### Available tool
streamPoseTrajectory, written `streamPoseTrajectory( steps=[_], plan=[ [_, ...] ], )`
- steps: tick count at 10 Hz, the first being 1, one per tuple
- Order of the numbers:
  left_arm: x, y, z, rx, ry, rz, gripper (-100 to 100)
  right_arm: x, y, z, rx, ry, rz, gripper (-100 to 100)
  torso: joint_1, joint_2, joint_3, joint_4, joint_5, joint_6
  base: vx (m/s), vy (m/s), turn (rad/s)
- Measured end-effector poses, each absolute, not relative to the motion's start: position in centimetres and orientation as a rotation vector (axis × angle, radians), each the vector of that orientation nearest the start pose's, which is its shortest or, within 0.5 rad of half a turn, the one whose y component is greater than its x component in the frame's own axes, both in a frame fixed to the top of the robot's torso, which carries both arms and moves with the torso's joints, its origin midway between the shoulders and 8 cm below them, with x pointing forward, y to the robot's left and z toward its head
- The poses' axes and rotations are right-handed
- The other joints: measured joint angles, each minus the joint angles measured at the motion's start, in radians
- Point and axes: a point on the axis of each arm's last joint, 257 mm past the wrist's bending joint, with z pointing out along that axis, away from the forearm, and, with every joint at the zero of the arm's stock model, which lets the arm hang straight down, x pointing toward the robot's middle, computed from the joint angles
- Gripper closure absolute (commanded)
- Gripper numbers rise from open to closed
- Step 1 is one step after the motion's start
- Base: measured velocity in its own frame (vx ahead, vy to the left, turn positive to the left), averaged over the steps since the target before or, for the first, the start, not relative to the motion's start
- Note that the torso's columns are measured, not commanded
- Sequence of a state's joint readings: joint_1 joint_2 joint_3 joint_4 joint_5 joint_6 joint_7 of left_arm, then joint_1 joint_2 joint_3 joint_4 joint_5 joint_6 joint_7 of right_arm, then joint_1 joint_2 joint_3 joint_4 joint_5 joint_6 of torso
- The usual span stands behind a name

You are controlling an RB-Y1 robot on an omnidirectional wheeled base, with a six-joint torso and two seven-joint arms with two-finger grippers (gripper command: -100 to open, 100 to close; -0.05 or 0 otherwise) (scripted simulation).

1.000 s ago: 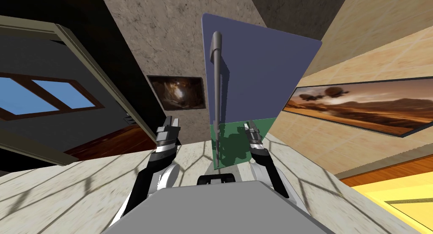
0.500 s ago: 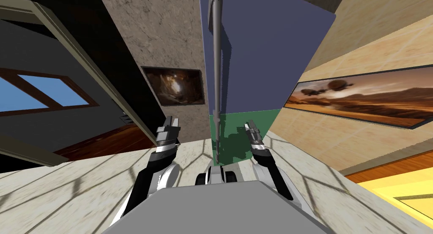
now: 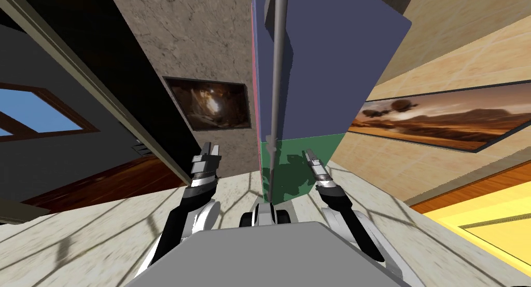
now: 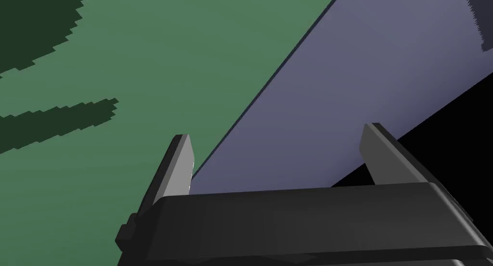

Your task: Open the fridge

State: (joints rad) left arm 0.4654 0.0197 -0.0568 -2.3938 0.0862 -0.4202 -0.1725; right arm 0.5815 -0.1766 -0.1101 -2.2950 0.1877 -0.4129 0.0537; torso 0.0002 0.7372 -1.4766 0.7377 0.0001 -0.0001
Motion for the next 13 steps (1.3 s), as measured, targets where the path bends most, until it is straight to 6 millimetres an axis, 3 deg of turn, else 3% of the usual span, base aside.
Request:
streamPoseTrajectory(
  steps=[8, 13],
  plan=[
    [33.6, 26.1, 7.0, -0.589, 0.579, -1.286, 0, 32.6, -32.1, -1.9, 0.252, 1.127, 0.557, -100, 0.001, 0.0, 0.0, 0.0, 0.0, 0.0, 0.04, 0.108, -0.096],
    [33.6, 26.1, 7.0, -0.589, 0.579, -1.286, 0, 31.3, -34.6, -3.4, 0.087, 1.256, 0.278, -100, 0.001, 0.001, 0.001, 0.0, 0.0, 0.0, 0.014, 0.119, -0.133]
  ],
)
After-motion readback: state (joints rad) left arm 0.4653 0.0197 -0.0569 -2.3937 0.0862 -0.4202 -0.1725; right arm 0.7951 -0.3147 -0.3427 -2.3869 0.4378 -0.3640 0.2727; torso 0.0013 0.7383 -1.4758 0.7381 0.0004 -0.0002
